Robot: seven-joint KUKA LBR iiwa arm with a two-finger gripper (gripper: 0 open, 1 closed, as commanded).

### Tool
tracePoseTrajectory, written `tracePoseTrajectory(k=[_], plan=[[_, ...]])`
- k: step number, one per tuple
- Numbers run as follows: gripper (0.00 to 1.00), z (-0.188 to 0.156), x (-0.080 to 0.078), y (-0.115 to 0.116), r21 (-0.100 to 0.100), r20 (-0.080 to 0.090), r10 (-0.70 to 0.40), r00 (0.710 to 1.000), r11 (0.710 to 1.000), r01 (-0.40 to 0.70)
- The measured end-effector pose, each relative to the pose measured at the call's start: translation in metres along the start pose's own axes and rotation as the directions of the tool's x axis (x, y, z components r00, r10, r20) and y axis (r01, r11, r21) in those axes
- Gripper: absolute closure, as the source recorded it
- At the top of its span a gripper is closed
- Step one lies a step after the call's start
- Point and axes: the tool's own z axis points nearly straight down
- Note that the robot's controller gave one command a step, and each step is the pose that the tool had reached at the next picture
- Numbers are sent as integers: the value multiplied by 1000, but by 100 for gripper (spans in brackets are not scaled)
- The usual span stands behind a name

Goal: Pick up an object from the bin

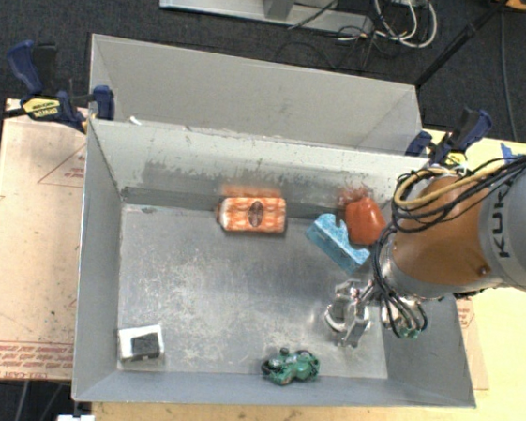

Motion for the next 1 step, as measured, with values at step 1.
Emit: tracePoseTrajectory(k=[1], plan=[[100,-26,-7,51,-3,-2,-15,1000,1000,15]])
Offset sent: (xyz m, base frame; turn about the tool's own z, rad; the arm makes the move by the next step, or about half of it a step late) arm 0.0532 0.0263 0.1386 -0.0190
